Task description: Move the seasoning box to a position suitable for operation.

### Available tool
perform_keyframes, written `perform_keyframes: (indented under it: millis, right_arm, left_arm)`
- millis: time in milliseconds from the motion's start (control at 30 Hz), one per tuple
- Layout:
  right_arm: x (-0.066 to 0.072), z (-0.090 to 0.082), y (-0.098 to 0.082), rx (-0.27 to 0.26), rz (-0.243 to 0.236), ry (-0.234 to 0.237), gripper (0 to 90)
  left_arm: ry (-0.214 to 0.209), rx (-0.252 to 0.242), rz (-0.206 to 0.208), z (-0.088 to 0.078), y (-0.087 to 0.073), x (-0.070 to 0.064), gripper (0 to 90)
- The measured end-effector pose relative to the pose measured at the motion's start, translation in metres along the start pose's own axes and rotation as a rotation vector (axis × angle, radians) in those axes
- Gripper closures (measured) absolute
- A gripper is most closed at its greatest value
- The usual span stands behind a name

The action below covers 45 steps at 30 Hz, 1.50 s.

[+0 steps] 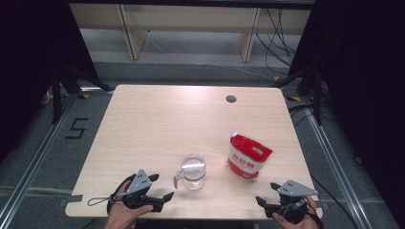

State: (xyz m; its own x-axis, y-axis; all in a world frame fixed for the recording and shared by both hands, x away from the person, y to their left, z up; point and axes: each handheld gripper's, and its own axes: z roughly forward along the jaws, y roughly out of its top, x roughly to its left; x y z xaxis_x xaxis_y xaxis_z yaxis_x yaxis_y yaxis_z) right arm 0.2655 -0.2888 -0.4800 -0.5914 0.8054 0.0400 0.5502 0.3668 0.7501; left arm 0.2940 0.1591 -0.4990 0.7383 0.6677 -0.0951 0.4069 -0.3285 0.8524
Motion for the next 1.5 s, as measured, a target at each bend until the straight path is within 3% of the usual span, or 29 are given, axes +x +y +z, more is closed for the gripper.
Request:
perform_keyframes:
  millis: [233, 333, 367, 400, 533, 600, 900, 1100, 1200, 1367, 1433, 1500]
  right_arm:
    - [-0.003, 0.002, 0.0, -0.009, -0.026, 0.003, 24.9]
    - [-0.003, 0.003, 0.0, -0.007, -0.023, 0.007, 24.4]
    - [-0.004, 0.003, 0.0, -0.016, -0.042, -0.01, 24.4]
    - [-0.004, 0.002, 0.001, -0.007, -0.036, -0.008, 24.4]
    - [-0.003, 0.001, 0.001, -0.004, -0.026, -0.02, 24.2]
    - [-0.004, 0.003, 0.002, -0.013, -0.046, -0.014, 24.5]
    - [-0.005, 0.002, 0.001, -0.003, -0.03, -0.016, 24.6]
    - [-0.005, 0.003, 0.001, -0.01, -0.043, -0.021, 24.6]
    - [-0.005, 0.003, 0.001, -0.001, -0.042, -0.02, 24.6]
    - [-0.004, 0.004, 0.001, -0.007, -0.059, -0.019, 24.6]
    - [-0.004, 0.005, 0.002, -0.001, -0.05, -0.009, 24.6]
    - [-0.004, 0.005, 0.002, -0.007, -0.059, -0.032, 24.6]
  left_arm:
    - [-0.009, 0.0, 0.004, 0.004, 0.0, -0.002, 19.4]
    - [0.013, 0.01, 0.012, 0.005, 0.002, -0.002, 21.5]
    - [0.007, 0.015, 0.023, 0.005, 0.002, 0.0, 22.5]
    - [0.007, 0.013, 0.001, 0.006, 0.002, 0.0, 23.5]
    - [0.006, 0.019, -0.016, 0.009, 0.002, 0.001, 25.1]
    - [0.008, 0.017, -0.016, 0.011, 0.004, -0.001, 25.9]
    - [-0.006, 0.01, -0.015, 0.015, 0.008, -0.002, 32.3]
    - [-0.001, 0.002, -0.004, 0.017, 0.011, -0.006, 36.9]
    - [0.008, 0.015, 0.021, 0.019, 0.013, -0.006, 39.2]
    - [0.036, 0.003, 0.032, 0.02, 0.016, -0.006, 48.8]
    - [0.021, 0.008, 0.047, 0.022, 0.017, -0.006, 51.5]
    - [0.005, 0.001, 0.059, 0.026, 0.018, -0.008, 60.6]
